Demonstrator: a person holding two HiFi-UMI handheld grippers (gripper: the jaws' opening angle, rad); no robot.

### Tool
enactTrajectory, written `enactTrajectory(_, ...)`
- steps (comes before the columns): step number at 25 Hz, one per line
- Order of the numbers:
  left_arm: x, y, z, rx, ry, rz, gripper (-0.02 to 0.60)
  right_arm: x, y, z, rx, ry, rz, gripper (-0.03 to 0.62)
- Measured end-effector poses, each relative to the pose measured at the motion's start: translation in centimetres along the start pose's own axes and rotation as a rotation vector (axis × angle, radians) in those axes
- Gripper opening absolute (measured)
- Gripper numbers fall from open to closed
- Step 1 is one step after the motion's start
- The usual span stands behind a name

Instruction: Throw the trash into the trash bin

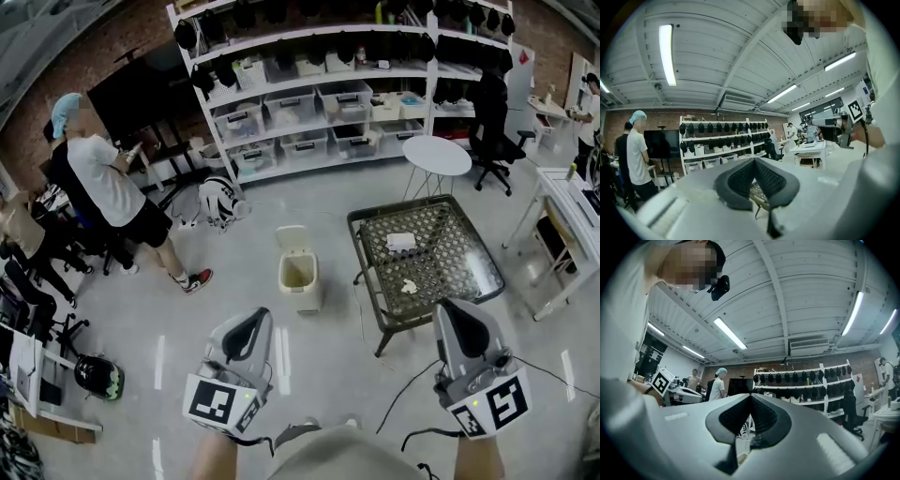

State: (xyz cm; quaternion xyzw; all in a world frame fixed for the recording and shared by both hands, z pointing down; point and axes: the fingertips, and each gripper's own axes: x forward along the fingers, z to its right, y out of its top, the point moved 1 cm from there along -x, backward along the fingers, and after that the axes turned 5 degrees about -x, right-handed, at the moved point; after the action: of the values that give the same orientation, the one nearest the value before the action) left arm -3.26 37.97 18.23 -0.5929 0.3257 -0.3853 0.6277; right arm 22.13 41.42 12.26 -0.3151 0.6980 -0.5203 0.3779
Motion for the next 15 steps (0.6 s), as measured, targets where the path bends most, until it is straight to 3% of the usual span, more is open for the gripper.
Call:
enactTrajectory(1, 0.0, 0.0, 0.0, 0.002, -0.001, 0.0, 0.003, -0.1, 0.1, 0.1, 0.004, -0.013, 0.005, 0.005)
enactTrajectory(2, 0.0, -0.1, 0.0, 0.005, -0.002, -0.001, 0.003, -0.1, 0.1, 0.2, 0.009, -0.017, 0.006, 0.065)
enactTrajectory(3, 0.1, -0.1, 0.0, 0.008, -0.003, -0.001, 0.003, -0.1, 0.0, 0.1, 0.012, -0.013, 0.002, 0.18)
enactTrajectory(4, 0.1, -0.1, 0.1, 0.012, -0.004, -0.001, 0.003, -0.1, -0.2, 0.1, 0.015, -0.01, -0.006, 0.22)
enactTrajectory(6, 0.2, 0.0, 0.2, 0.016, -0.007, -0.002, 0.003, -0.1, -0.6, 0.1, 0.016, -0.013, -0.021, 0.246)
enactTrajectory(15, 0.1, -0.3, 1.2, 0.016, -0.005, -0.019, 0.003, -0.8, -1.2, 0.6, 0.077, -0.007, -0.012, 0.247)
